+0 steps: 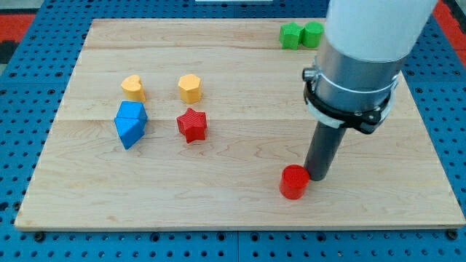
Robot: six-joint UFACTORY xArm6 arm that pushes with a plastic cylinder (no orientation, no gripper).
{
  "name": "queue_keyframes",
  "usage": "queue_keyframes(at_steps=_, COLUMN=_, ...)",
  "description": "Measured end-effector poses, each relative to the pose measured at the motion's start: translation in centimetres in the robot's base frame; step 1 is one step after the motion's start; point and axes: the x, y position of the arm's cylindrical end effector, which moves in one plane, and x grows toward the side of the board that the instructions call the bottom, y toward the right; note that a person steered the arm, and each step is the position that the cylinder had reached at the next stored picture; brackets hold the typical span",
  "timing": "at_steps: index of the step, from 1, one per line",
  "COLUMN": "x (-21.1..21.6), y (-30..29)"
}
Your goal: Slide the red circle to the bottom left of the red star
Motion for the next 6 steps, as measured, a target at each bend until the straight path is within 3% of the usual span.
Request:
queue_keyframes(at_steps=2, x=2.2, y=0.4)
queue_keyframes(at_steps=6, x=2.2, y=-13.4)
